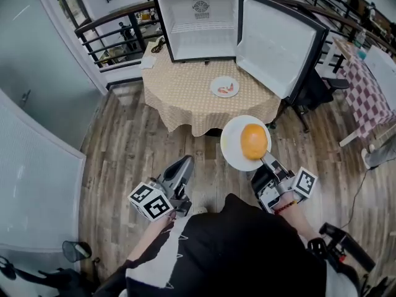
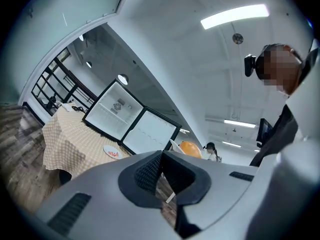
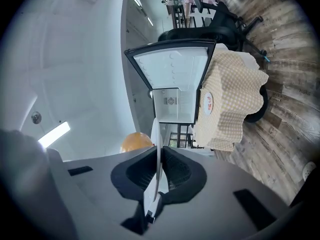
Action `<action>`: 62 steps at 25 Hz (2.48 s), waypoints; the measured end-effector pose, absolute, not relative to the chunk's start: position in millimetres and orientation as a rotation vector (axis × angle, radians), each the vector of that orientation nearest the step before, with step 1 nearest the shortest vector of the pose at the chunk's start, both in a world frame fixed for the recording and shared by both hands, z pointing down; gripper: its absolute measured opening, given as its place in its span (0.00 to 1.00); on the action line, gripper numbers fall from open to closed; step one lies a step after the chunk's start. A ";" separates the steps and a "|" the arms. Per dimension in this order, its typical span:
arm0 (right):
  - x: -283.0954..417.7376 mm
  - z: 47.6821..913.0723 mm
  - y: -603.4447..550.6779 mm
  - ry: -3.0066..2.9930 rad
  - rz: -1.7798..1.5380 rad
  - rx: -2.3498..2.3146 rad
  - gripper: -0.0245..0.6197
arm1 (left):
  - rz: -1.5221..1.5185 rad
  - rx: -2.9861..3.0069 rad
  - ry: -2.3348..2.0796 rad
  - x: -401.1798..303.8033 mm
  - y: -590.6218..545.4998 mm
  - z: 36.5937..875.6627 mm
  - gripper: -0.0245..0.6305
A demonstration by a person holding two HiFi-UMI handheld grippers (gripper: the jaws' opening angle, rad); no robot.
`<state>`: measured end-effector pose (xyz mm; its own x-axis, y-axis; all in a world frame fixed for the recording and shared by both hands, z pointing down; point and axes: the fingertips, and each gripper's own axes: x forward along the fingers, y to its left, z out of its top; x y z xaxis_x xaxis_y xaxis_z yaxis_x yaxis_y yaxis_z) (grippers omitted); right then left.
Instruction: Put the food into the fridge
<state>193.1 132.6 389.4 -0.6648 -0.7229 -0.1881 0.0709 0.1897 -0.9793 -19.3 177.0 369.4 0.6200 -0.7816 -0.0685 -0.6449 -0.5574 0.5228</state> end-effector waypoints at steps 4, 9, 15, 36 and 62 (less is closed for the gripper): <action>162.7 391.0 117.6 1.795 -1.551 -0.648 0.09 | -0.390 2.408 -1.089 -45.6 156.6 364.3 0.06; 134.8 404.9 105.7 1.737 -1.582 -0.686 0.09 | -0.357 2.424 -1.064 -73.5 143.7 366.8 0.06; 81.9 419.0 87.2 1.716 -1.615 -0.714 0.09 | -0.353 2.431 -1.072 -126.4 122.9 370.2 0.06; 94.9 422.8 -78.0 1.772 -1.723 -0.643 0.09 | -0.442 2.326 -1.195 -101.6 -22.6 372.6 0.06; 115.9 464.4 -222.0 1.721 -1.878 -0.651 0.09 | -0.399 2.239 -1.267 -56.9 -149.8 408.2 0.06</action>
